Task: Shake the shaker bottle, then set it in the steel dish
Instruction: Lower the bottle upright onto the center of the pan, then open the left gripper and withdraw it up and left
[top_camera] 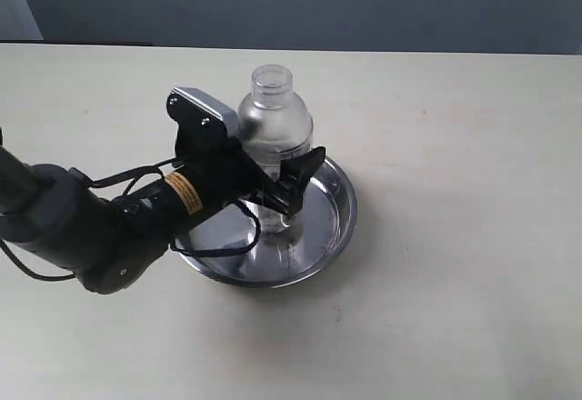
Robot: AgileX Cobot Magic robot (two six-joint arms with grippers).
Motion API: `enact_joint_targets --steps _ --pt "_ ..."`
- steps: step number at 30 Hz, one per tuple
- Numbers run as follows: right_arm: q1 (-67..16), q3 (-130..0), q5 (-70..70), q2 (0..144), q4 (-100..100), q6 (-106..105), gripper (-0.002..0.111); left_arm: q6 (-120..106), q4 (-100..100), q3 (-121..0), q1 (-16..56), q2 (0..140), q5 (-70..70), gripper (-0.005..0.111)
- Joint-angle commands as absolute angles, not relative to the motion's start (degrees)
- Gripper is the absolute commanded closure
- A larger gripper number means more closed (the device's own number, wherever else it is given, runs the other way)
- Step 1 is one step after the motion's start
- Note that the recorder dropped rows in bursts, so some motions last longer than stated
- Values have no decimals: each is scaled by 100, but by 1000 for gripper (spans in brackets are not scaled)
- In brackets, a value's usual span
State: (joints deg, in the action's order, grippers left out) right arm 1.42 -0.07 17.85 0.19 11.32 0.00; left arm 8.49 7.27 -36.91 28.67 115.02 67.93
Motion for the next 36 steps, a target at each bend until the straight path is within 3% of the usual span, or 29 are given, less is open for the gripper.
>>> enact_joint_targets --steps 1,18,21,28,30,36 --pt "169 0 1741 0 1105 0 109 856 712 -3697 2857 11183 6829 16" --pt "169 0 1741 0 1105 0 109 -313 262 -3697 2857 9402 5938 21" --pt "169 0 1741 0 1105 0 109 -626 200 -3697 2857 8967 5551 35" --pt "169 0 1741 0 1105 0 109 -1460 -237 -3697 2857 7842 4058 95" --pt "169 0 1741 0 1105 0 109 -1775 -571 -3697 2857 7544 3619 106" --pt "169 0 1741 0 1105 0 109 -3471 -2609 -3697 2857 6760 2894 106"
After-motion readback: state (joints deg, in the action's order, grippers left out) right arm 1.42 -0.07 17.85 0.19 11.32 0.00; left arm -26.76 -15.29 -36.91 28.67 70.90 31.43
